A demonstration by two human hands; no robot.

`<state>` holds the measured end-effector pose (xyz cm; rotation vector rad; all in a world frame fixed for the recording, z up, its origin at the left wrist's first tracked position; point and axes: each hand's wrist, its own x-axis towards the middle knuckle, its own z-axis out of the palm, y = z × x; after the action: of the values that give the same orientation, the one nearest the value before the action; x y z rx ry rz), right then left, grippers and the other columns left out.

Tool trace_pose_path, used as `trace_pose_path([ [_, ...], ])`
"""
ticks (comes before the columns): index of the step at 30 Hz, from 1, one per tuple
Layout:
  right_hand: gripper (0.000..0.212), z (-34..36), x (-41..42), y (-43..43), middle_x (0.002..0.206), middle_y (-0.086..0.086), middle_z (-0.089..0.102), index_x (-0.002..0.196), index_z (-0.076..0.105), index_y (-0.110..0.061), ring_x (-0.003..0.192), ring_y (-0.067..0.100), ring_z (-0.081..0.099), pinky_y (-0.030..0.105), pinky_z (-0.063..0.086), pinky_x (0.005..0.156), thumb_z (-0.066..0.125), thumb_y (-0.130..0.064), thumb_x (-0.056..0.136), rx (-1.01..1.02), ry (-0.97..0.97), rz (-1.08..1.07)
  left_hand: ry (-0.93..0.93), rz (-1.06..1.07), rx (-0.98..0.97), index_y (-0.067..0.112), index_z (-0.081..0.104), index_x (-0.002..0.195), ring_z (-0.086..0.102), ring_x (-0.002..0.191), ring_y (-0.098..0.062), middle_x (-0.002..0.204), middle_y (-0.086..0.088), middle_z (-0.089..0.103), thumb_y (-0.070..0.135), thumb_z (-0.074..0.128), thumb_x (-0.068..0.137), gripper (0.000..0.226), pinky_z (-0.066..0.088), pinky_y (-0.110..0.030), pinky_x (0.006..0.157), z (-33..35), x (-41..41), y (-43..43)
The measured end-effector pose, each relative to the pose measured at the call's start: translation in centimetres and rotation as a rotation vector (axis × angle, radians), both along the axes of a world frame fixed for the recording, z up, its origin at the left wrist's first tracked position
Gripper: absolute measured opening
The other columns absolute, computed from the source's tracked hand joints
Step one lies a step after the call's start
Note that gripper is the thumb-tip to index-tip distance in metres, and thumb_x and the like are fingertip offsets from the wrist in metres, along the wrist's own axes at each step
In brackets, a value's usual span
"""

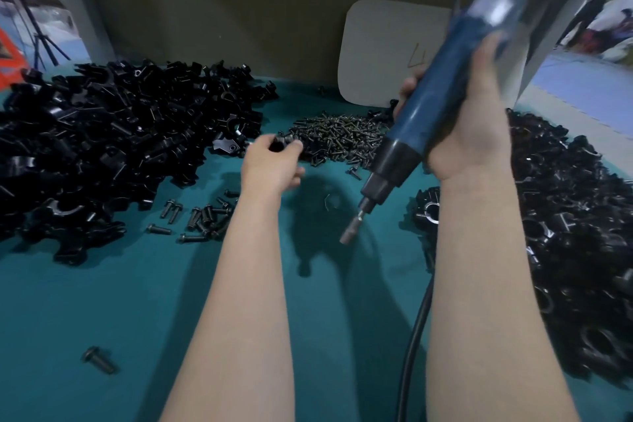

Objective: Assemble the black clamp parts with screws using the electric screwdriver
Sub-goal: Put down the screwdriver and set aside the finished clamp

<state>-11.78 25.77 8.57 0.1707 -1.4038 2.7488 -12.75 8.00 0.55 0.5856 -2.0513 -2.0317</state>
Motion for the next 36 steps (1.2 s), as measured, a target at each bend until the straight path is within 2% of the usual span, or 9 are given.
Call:
trace_pose_path([
  [2,0.031,-1.0,-0.8,-0.3,0.104,0.009,0.062,0.114,0.053,-0.011,0.086,0.022,0.063,0.037,0.056,0.077,0.060,-0.030,0.091,0.194,-0.153,-0.061,0.118,0.067,0.080,0.016,0.057,0.108,0.060,0.063,-0.012,0.083,0.003,0.060,0.014,0.061,0.093,0.015,0.059,-0.025,0.070,0.2,-0.1,-0.2],
  [4,0.050,-2.7,-1.5,-0.7,0.120,0.013,0.054,0.134,0.038,-0.011,0.097,0.026,0.059,0.043,0.055,0.084,0.059,-0.004,0.089,0.423,-0.273,-0.096,0.137,0.057,0.114,0.015,0.058,0.116,0.061,0.068,-0.014,0.089,0.004,0.060,0.012,0.062,0.093,0.024,0.057,-0.030,0.085,0.5,-0.2,0.1],
  [8,0.093,-4.6,-1.8,-1.6,0.133,0.009,0.041,0.150,0.003,-0.035,0.108,0.031,0.054,0.049,0.048,0.096,0.063,-0.003,0.087,0.821,-0.290,-0.168,0.146,-0.053,0.147,0.019,0.048,0.139,0.069,0.076,-0.016,0.134,-0.008,0.052,0.014,0.062,0.094,0.047,0.057,-0.018,0.068,1.1,0.5,1.2],
  [12,0.070,-5.7,-2.0,-2.0,0.148,0.014,0.025,0.149,0.019,-0.040,0.089,0.020,0.039,0.030,0.040,0.090,0.059,-0.024,0.093,1.313,-0.303,-0.214,0.194,-0.085,0.045,0.026,0.054,0.110,0.069,0.059,-0.007,0.108,-0.014,0.067,0.024,0.062,0.094,0.018,0.054,-0.017,0.057,1.9,1.0,2.5],
  [16,0.056,-5.7,-1.9,-2.7,0.144,0.015,0.022,0.144,0.033,-0.039,0.119,0.036,0.043,0.038,0.039,0.099,0.056,-0.024,0.094,1.489,-0.349,-0.176,0.249,-0.126,-0.110,0.036,0.051,0.089,0.072,0.074,-0.015,0.098,-0.004,0.069,0.025,0.064,0.091,0.017,0.057,-0.040,0.087,2.3,1.1,4.2],
  [22,0.028,-2.8,0.1,1.6,0.108,0.014,0.065,0.108,0.066,-0.004,0.098,0.030,0.060,0.035,0.048,0.088,0.043,-0.018,0.098,1.244,-0.173,-0.386,0.296,-0.208,-0.162,0.027,0.063,0.114,0.063,0.109,-0.026,0.114,-0.001,0.066,0.017,0.065,0.089,0.027,0.050,-0.042,0.098,2.4,1.3,8.7],
  [25,0.031,-1.4,2.4,4.7,0.093,0.007,0.069,0.097,0.067,-0.007,0.095,0.026,0.064,0.041,0.050,0.089,0.046,-0.030,0.098,1.042,-0.106,-0.535,0.365,-0.339,-0.265,0.024,0.062,0.125,0.058,0.116,-0.019,0.125,0.002,0.064,0.020,0.064,0.091,0.034,0.044,-0.027,0.099,3.6,1.6,12.7],
  [32,0.035,-1.4,6.3,12.5,0.125,0.003,0.060,0.129,0.053,-0.014,0.118,0.021,0.052,0.021,0.034,0.085,0.045,-0.012,0.095,1.175,-0.284,-0.943,0.446,-0.662,-0.493,0.024,0.058,0.129,0.060,0.109,-0.023,0.120,-0.004,0.066,0.013,0.058,0.091,0.039,0.047,-0.035,0.095,5.0,3.8,23.4],
  [36,0.035,-2.7,7.0,14.2,0.126,0.006,0.060,0.128,0.056,-0.014,0.113,0.020,0.054,0.020,0.033,0.078,0.041,-0.013,0.097,1.217,-0.373,-0.874,0.314,-0.792,-0.716,0.023,0.045,0.141,0.050,0.123,-0.029,0.133,-0.008,0.057,0.012,0.049,0.095,0.047,0.036,-0.044,0.107,3.1,4.0,26.4],
])
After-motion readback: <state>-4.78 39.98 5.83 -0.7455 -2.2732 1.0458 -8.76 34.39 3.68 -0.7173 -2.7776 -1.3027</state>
